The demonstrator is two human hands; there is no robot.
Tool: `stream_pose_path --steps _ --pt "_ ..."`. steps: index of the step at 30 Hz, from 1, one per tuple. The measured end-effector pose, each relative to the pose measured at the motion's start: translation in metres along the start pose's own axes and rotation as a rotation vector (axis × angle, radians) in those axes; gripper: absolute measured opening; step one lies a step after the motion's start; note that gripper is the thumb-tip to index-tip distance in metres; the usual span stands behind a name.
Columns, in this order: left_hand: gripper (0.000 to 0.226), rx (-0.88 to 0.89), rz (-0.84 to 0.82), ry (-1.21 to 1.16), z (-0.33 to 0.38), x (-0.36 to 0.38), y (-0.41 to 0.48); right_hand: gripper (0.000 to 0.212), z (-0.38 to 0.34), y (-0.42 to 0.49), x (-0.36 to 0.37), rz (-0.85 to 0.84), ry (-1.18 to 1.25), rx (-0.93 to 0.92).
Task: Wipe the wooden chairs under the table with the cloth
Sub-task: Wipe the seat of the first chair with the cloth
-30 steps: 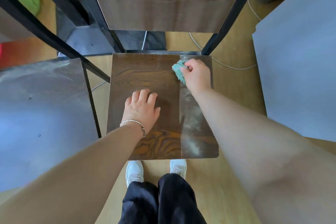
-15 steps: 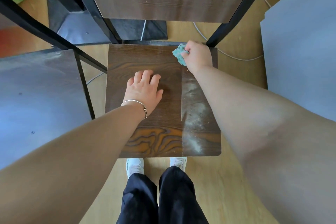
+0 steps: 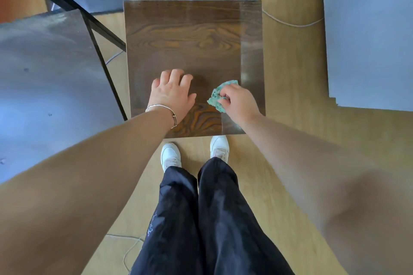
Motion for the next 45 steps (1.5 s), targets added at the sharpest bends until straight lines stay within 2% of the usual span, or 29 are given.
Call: stream_pose_path --steps 13,15,18,21,26,36,43,45 --pt "0.048 0.027 -0.018 -0.046 0.013 0.032 -0.065 0.013 -0.017 -0.100 0.053 -0.118 0.011 -0.011" --pt "0.048 0.026 -0.012 -0.051 0.014 0.032 -0.068 0.013 -0.016 -0.100 0.047 -0.081 0.062 0.011" --pt "0.048 0.036 0.001 -0.026 0.017 0.027 -0.065 0.008 -0.006 -0.095 0.023 0.071 0.164 0.061" --pt "0.048 0.019 0.018 -0.013 0.022 0.017 -0.053 0.007 0.010 -0.078 -0.007 0.210 0.189 0.107" --pt "0.049 0.007 0.084 -0.045 0.039 -0.009 -0.017 0.010 0.034 -0.010 -0.064 0.307 0.198 0.164" --pt "0.049 -0.022 0.134 -0.026 0.046 -0.039 0.070 0.012 0.065 0.150 -0.139 0.337 0.065 0.168" --pt "0.048 -0.023 0.109 -0.043 0.055 -0.032 0.091 0.014 0.083 0.172 -0.127 0.334 -0.001 0.168" --pt "0.048 -0.021 0.084 -0.041 0.057 -0.031 0.089 0.012 0.084 0.172 -0.129 0.287 0.010 0.161"
Point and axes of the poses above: each hand's wrist, its own y-axis towards the middle knuckle, its own x-axis out of the palm, z = x × y, the point moved 7 cm from there along y, towards the middle knuckle, and after that the axes turned 12 degrees about -x, right-handed, at the moved point
